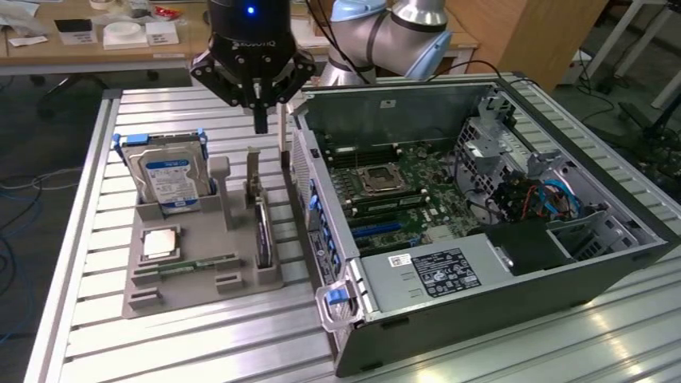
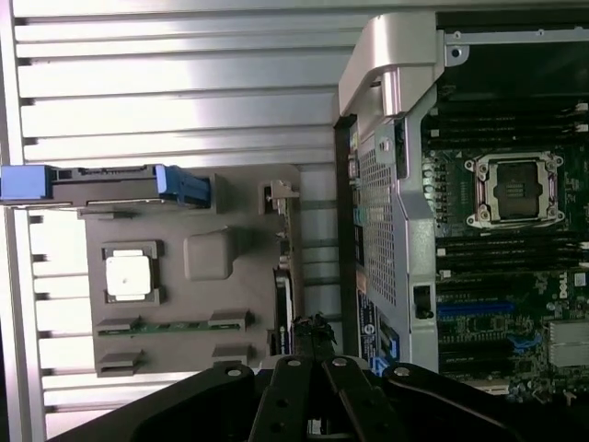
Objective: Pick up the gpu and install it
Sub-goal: 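Reach for the gpu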
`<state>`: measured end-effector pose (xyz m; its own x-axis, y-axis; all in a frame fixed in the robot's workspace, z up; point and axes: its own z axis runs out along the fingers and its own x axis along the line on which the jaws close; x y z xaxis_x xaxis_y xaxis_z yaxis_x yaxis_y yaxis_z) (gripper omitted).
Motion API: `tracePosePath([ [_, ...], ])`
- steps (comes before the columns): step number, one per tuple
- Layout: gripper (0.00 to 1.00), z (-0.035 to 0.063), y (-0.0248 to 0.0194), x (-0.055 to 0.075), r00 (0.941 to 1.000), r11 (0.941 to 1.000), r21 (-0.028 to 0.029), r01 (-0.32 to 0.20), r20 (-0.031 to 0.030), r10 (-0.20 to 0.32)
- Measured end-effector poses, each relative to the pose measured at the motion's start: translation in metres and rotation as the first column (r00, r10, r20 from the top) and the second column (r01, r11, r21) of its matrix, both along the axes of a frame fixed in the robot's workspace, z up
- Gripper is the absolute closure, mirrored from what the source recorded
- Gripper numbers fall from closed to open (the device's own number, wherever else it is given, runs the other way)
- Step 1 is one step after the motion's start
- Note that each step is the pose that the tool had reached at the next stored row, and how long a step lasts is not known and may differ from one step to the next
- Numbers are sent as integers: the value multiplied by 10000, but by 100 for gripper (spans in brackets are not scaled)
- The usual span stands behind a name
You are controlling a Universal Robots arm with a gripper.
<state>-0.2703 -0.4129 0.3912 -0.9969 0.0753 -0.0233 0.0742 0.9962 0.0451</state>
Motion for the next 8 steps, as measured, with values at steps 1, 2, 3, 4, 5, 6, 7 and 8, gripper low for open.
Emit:
tracePosePath([
  [1,89,0,-20,0,10000,10000,0,0,0,0],
  [2,89,0,-38,0,10000,10000,0,0,0,0],
  [3,89,0,-55,0,10000,10000,-1,0,-1,0],
  [4,89,-1,-72,0,10000,10000,-1,-1,-1,1],
  [5,89,-1,-88,0,10000,10000,0,0,0,0],
  [6,89,-1,-104,0,10000,10000,0,-1,0,1],
  [7,89,-1,-119,0,10000,10000,-1,0,0,0],
  [8,89,-2,-134,0,10000,10000,0,-1,0,1],
])
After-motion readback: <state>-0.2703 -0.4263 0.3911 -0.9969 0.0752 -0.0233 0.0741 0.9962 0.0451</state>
